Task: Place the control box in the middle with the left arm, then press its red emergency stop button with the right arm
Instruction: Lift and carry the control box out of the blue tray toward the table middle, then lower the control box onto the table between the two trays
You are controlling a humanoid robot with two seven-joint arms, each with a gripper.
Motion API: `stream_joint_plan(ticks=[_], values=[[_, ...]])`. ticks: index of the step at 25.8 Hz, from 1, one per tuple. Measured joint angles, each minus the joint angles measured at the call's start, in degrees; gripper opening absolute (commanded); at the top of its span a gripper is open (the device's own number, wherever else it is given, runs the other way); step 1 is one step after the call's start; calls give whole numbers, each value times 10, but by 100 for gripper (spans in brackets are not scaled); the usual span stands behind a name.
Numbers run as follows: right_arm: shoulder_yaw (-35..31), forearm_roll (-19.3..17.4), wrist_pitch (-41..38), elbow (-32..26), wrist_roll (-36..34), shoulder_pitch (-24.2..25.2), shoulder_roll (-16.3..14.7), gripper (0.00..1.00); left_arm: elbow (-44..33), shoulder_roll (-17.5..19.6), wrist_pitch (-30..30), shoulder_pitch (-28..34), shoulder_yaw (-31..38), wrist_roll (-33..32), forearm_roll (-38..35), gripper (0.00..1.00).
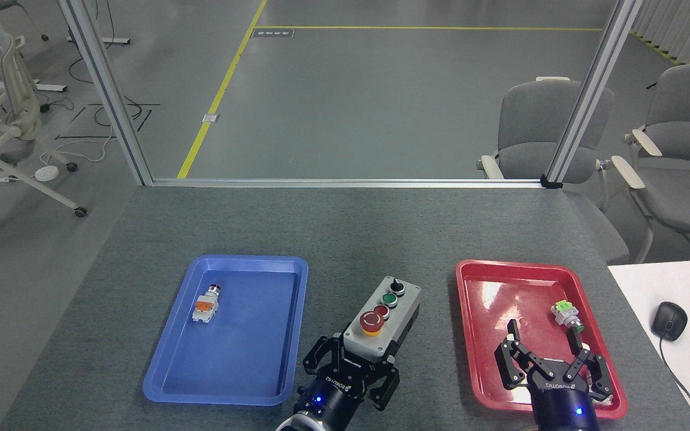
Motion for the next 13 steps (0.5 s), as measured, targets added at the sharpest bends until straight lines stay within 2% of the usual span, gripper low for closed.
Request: stream_joint_plan(ticks=[4,13], values=[[5,0,0,0,0,1,-1,99,34,-17,10,-13,-15,-1,-20,0],[9,1,0,0,2,2,-1,99,103,-21,28,-53,-64,2,-21,0]])
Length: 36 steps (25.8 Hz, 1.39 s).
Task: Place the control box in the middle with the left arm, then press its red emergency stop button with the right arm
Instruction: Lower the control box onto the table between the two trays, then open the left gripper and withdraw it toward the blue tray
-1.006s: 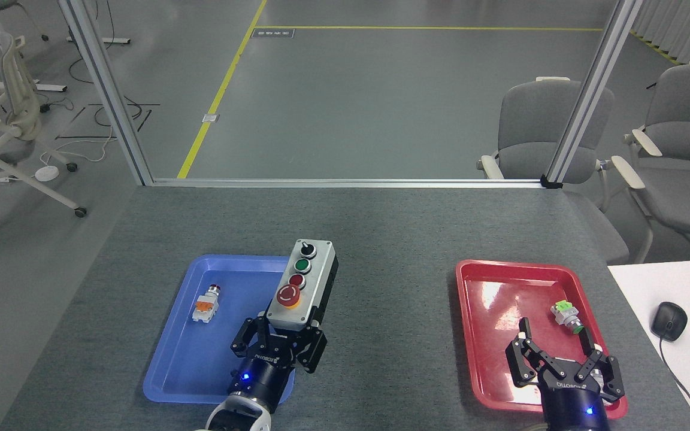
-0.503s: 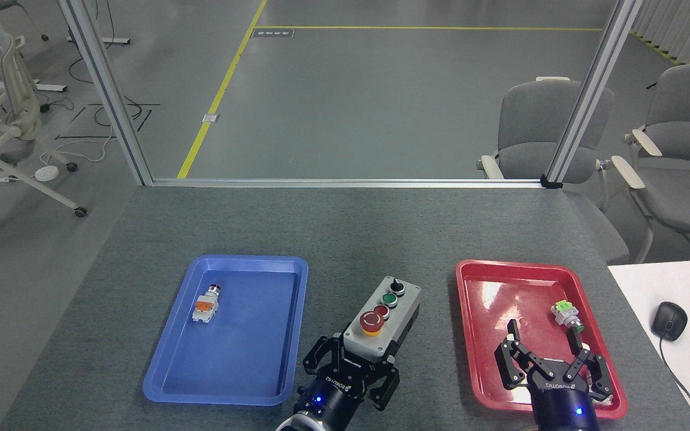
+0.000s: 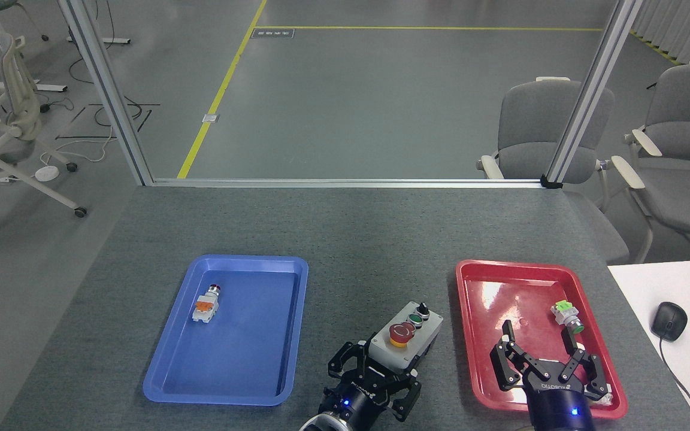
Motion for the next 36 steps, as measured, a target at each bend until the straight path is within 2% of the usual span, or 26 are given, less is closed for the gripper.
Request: stream_joint_plan(ticks=[6,8,10,12,15,17,20,23,25,27,29,34,36], values=[[3,0,0,0,-2,0,5,99,9,0,-4,-5,-14,-2,-2,1],[4,0,0,0,-2,0,7,99,9,0,-4,-5,-18,-3,-3,24],[5,0,0,0,-2,0,7,99,10,0,-3,-6,-20,-3,-4,33],[5,0,0,0,-2,0,7,99,10,0,-1,-6,-22,-3,-4,47],[5,1,0,-2,-3,0,6,99,13,0,3,-6,-22,-1,-2,60],[5,1,0,-3,-3,0,4,99,18,0,4,-6,-20,3,0,61],[9,1,0,-4,-3,1,2,99,32,1,5,-6,-18,8,3,71],[18,1,-1,-6,-3,2,1,98,46,1,3,-6,-17,17,5,71],[23,1,-1,-7,-3,3,2,98,56,1,-4,-6,-16,20,5,82],[29,1,-4,-8,-3,3,2,98,66,2,-10,-5,-16,14,5,86],[32,1,-10,-8,-4,5,2,98,70,2,-13,-6,-16,9,6,87],[34,1,-21,-9,-6,10,2,97,72,3,6,-6,-15,5,5,98],[35,1,-20,-8,-3,11,2,96,70,3,6,-4,-15,7,5,98]])
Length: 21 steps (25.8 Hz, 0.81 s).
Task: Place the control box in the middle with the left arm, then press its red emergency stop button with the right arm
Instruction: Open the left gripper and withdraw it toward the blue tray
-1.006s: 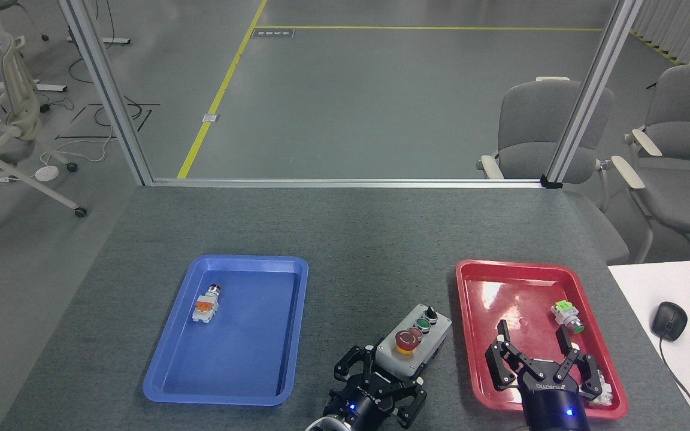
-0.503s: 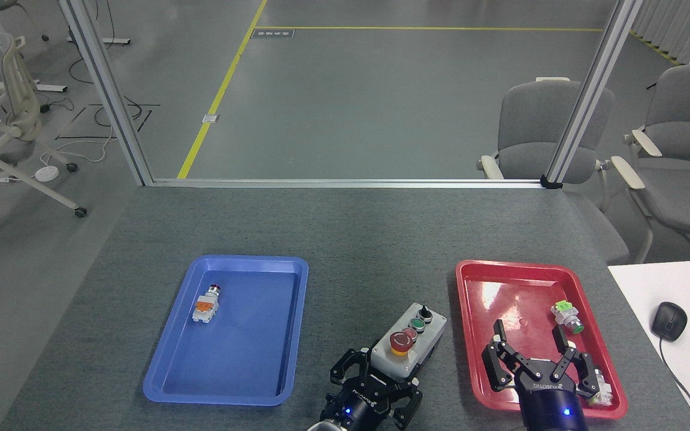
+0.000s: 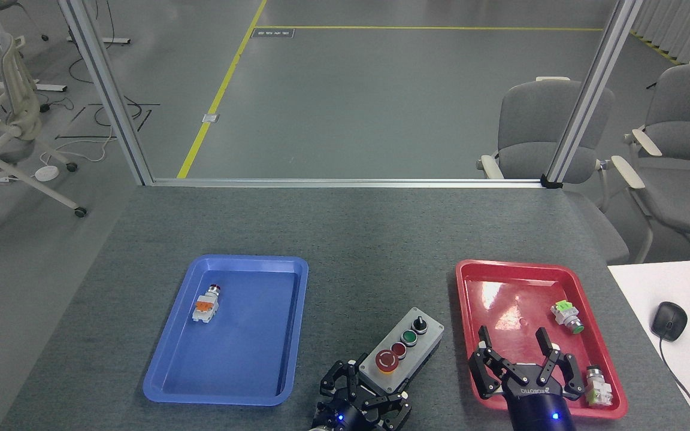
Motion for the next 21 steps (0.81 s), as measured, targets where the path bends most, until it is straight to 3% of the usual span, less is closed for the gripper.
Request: stream_joint_plan(ticks=[5,14,21], values=[[11,0,1,3,1,0,-1,89,-18,16,-6,4,1,1,0,98],[32,5,-4,4,2,6,0,83,-95,107,-13,17,19,1,4,99],[38,6,-5,3,3,8,1,82,-186,165,-77,66,143,0,7,99]])
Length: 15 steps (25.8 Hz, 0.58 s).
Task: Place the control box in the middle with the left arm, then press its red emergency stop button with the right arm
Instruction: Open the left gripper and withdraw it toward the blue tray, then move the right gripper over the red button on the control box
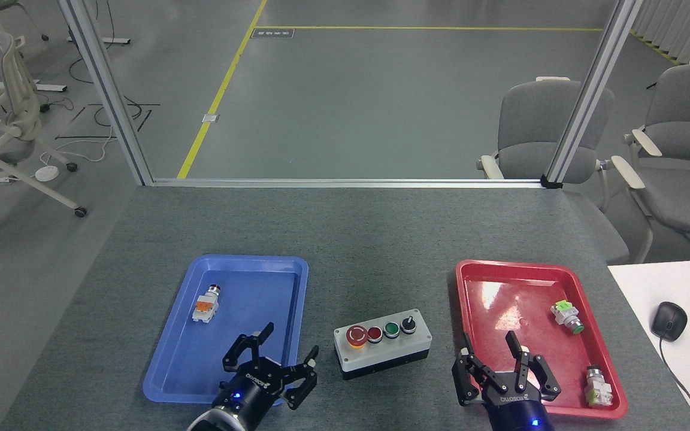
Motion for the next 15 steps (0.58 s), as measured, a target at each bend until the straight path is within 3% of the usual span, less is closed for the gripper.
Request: stream_joint_plan(ticks=[6,10,15], values=[[3,1,0,0,3,1,0,70,-25,6,-87,18,179,-3,0,99],[14,3,-1,1,-1,1,0,58,-28,6,-104,20,273,-2,1,99],[40,9,2,6,-1,-3,2,29,-28,6,-104,16,353,0,16,99]])
